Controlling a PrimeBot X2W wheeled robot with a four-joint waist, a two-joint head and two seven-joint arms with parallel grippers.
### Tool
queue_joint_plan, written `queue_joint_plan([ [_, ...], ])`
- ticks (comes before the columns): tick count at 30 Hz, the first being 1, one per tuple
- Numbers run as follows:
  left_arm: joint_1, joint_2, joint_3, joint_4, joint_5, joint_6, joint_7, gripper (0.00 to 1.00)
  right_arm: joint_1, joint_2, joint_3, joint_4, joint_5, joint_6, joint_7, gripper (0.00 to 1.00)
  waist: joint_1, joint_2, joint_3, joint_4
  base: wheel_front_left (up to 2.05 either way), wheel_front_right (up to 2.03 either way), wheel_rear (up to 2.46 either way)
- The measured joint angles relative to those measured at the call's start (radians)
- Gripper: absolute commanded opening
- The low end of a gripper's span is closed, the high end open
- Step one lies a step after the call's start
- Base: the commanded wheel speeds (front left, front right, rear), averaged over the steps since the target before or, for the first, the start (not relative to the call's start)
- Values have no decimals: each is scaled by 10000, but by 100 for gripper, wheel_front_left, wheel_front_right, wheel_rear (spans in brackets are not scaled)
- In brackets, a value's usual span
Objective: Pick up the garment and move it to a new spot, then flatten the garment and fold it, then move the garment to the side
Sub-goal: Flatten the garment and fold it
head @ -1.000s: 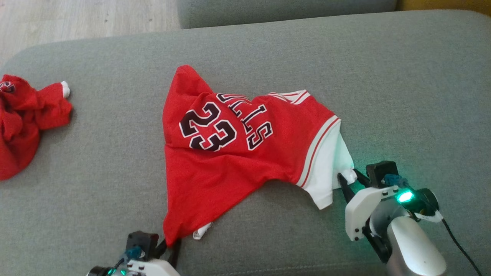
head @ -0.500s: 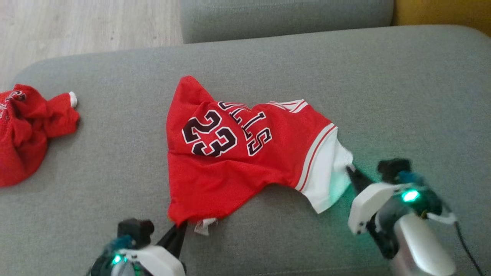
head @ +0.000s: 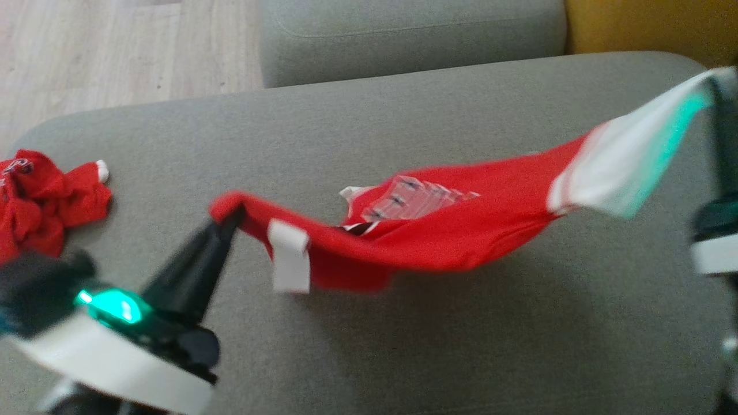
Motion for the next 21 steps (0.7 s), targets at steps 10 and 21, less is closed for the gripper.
queue_joint_plan([
  [10,-3571,700,886,-1687,-2182,851,2150,0,-3403,-173,-2132,-1850,483,0,2654,0,0,0,593,-264,0,0,0],
  [21,-8314,1379,36,2842,-1394,773,3055,0,-7295,-629,-1049,2240,-1434,0,2422,0,3,-1,2562,-137,0,0,0],
])
